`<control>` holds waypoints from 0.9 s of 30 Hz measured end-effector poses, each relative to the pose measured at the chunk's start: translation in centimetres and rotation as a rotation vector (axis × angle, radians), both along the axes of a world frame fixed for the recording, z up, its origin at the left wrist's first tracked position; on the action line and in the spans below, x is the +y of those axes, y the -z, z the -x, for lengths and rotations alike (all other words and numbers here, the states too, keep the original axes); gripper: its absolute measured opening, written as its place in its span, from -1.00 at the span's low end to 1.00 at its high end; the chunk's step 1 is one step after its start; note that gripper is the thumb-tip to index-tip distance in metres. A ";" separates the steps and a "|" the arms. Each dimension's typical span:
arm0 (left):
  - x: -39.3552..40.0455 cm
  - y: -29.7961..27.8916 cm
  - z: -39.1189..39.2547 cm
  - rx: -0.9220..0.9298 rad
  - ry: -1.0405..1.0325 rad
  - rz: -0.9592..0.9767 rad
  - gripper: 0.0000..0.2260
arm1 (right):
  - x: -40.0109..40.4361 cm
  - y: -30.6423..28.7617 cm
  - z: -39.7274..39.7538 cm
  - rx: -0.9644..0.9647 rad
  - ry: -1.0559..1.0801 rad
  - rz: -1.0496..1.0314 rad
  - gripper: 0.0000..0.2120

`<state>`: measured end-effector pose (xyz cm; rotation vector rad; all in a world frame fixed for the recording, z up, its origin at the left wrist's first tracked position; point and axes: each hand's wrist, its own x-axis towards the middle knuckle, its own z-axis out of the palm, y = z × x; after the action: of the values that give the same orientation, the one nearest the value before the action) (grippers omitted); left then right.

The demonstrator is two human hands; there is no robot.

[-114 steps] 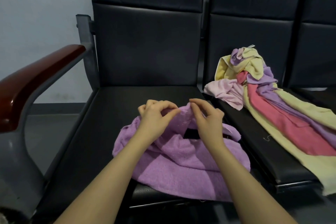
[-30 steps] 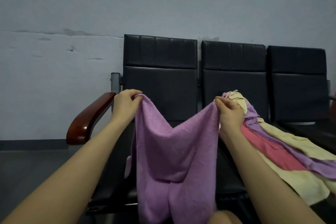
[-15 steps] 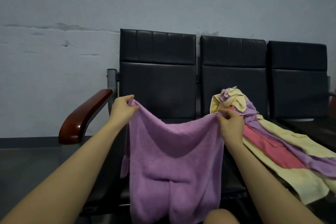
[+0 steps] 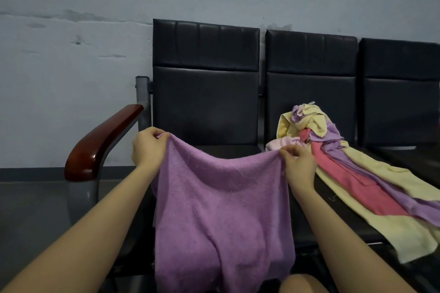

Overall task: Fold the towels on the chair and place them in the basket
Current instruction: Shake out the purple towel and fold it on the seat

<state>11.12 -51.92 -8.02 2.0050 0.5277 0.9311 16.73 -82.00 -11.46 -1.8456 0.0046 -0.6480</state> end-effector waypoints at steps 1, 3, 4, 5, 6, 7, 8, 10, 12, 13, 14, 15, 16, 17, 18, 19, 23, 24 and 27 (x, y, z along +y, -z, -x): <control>-0.1 0.4 -0.4 -0.004 0.004 0.029 -0.90 | 0.2 0.3 -0.3 0.003 -0.018 -0.026 -0.92; -0.1 0.9 -1.2 -0.011 0.018 0.068 -0.92 | 0.4 0.5 -1.3 -0.006 -0.054 -0.054 -0.91; -0.1 1.0 -1.8 -0.013 0.026 0.081 -0.93 | 0.5 0.5 -1.9 -0.007 -0.071 -0.051 -0.91; 0.0 0.9 -2.4 -0.016 0.033 0.084 -0.93 | 0.5 0.4 -2.8 -0.008 -0.081 -0.041 -0.91; 0.2 0.6 -3.2 -0.019 0.036 0.075 -0.93 | 0.7 0.2 -3.7 -0.012 -0.088 -0.026 -0.92; 0.3 0.2 -4.0 -0.024 0.035 0.055 -0.93 | 0.8 -0.3 -4.6 -0.020 -0.093 -0.015 -0.90; 0.4 -0.4 -4.9 -0.033 0.029 0.029 -0.92 | 1.0 -0.9 -5.4 -0.036 -0.096 -0.008 -0.87; 0.3 -1.9 -6.5 -0.072 0.019 -0.023 -0.92 | 1.4 -2.6 -6.8 -0.088 -0.078 0.020 -0.84; -0.1 -4.1 -7.7 -0.147 0.046 -0.034 -0.92 | 1.8 -4.9 -7.9 -0.159 -0.059 0.029 -0.87; -0.4 -5.2 -8.0 -0.193 0.069 -0.026 -0.93 | 2.0 -6.0 -8.4 -0.198 -0.064 0.003 -0.85; -0.6 -6.4 -8.3 -0.242 0.090 -0.017 -0.94 | 2.3 -7.2 -8.7 -0.235 -0.070 -0.033 -0.80; -0.8 -7.5 -8.5 -0.291 0.104 -0.010 -0.95 | 2.5 -8.3 -9.0 -0.264 -0.066 -0.067 -0.75; -1.0 -8.6 -8.6 -0.342 0.110 -0.009 -0.96 | 2.7 -9.3 -9.1 -0.296 -0.071 -0.095 -0.73; -1.1 -9.5 -8.6 -0.392 0.109 -0.006 -0.96 | 2.8 -10.3 -9.0 -0.319 -0.082 -0.126 -0.72; -1.2 -10.3 -8.5 -0.439 0.104 0.003 -0.96 | 3.0 -11.2 -8.8 -0.337 -0.096 -0.158 -0.72; -1.3 -10.8 -8.4 -0.481 0.098 0.019 -0.96 | 3.1 -11.9 -8.7 -0.354 -0.104 -0.188 -0.72; -2.0 -10.3 -6.9 -0.500 0.088 0.082 -0.97 | 3.0 -11.8 -7.9 -0.353 -0.130 -0.198 -0.75; -2.1 -9.4 -6.5 -0.485 0.091 0.086 -0.97 | 2.9 -11.0 -7.7 -0.327 -0.127 -0.186 -0.76; -2.3 -5.7 -5.3 -0.420 0.087 0.105 -0.97 | 2.4 -7.6 -6.3 -0.248 -0.112 -0.158 -0.85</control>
<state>16.39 -54.26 -2.33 1.6612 0.2470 1.2024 23.07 -79.57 -3.91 -1.5926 -0.2041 -0.7719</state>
